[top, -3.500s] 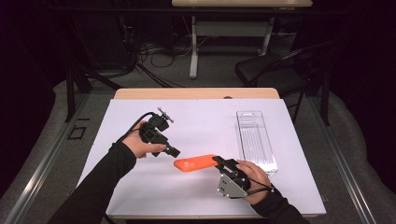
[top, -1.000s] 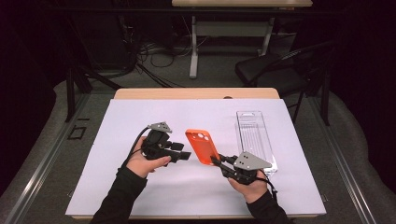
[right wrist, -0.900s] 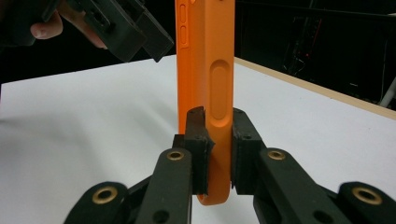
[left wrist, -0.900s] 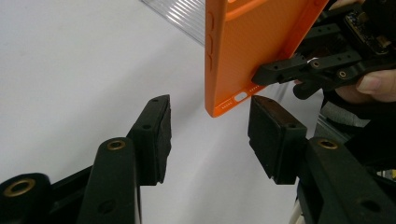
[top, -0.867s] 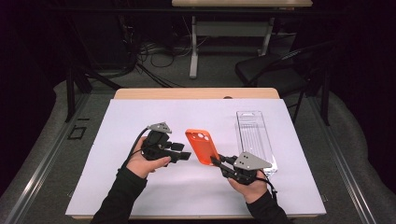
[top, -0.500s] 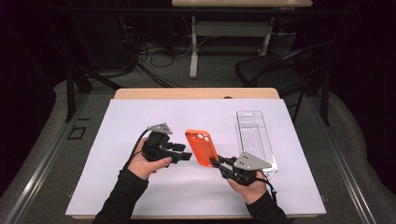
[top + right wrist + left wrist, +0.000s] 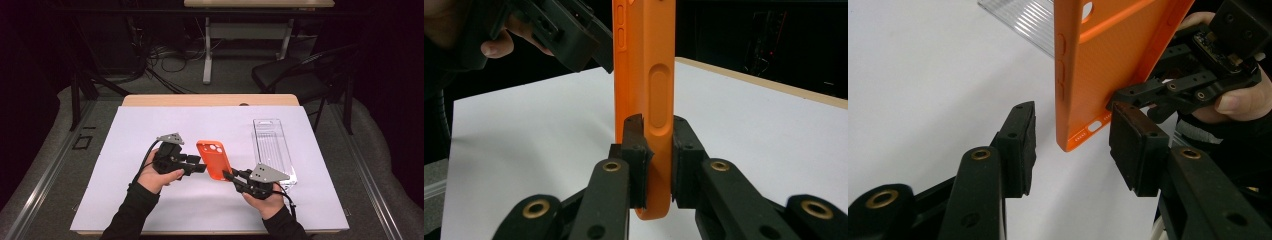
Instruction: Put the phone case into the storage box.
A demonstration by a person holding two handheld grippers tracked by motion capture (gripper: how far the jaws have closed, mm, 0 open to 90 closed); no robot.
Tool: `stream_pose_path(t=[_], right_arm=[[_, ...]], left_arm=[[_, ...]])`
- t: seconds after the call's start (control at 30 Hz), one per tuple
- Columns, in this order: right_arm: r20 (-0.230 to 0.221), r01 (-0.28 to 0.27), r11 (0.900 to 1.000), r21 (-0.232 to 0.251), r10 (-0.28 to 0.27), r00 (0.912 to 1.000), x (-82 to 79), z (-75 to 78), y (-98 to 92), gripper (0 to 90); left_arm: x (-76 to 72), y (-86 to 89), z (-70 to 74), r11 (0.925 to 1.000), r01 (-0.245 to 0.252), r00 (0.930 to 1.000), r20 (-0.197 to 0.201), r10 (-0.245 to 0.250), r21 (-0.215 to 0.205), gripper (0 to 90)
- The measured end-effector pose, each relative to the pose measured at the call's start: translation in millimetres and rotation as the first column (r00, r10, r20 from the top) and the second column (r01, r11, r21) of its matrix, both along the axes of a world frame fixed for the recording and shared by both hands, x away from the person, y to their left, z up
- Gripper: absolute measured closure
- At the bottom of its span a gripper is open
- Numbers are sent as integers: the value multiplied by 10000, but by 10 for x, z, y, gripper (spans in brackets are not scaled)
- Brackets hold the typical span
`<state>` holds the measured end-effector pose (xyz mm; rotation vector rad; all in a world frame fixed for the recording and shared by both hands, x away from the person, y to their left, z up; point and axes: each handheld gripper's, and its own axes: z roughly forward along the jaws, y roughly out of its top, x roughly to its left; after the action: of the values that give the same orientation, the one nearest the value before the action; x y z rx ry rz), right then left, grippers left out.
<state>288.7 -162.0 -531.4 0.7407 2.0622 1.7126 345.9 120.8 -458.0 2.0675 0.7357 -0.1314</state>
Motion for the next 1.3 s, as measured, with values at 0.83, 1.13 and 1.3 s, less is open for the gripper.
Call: stream_pose_path(t=[0.83, 1.13, 1.3], right_arm=[[-301, -657, 9969, 436, 671, 9973, -1, -21, 32, 805], [-320, -873, 9944, 588, 892, 9955, 3, -24, 35, 805], [-315, -999, 9930, 622, 1020, 9943, 2, -20, 33, 805]], left_arm=[[18, -5, -35, 9986, 484, 9988, 133, -481, -235, 655], [22, 16, -27, 9973, 661, 9975, 259, -653, -326, 700], [26, 32, -22, 9953, 854, 9959, 351, -839, -461, 729]])
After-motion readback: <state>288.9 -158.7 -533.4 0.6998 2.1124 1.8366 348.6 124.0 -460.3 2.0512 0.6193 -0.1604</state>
